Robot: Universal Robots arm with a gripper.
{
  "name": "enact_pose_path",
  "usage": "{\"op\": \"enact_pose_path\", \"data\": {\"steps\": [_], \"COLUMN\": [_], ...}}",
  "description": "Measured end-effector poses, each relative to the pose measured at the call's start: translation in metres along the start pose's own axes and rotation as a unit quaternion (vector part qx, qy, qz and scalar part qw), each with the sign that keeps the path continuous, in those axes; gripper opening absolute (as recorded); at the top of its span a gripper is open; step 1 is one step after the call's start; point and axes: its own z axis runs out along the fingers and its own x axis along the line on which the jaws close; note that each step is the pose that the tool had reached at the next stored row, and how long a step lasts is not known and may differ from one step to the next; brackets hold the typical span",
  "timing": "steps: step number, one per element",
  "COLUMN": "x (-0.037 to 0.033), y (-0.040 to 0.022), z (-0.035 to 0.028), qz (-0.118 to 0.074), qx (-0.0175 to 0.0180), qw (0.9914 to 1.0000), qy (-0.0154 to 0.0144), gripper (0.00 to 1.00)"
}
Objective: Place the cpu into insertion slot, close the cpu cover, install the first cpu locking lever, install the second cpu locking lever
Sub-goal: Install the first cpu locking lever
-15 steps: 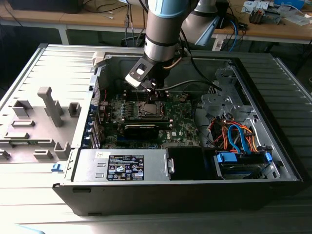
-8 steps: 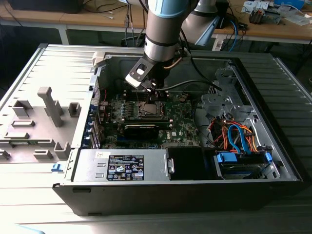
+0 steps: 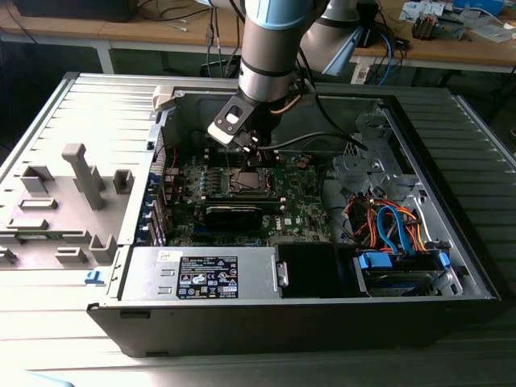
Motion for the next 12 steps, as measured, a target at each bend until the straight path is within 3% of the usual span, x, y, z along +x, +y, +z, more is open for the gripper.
{"op": "enact_pose_path", "data": {"steps": [12], "x": [0.0000], "y": [0.0000], "z": [0.0000], "qz": [-0.004], "qx": [0.0003], "qw": [0.99999], "qy": [-0.0002], "gripper": [0.11]}}
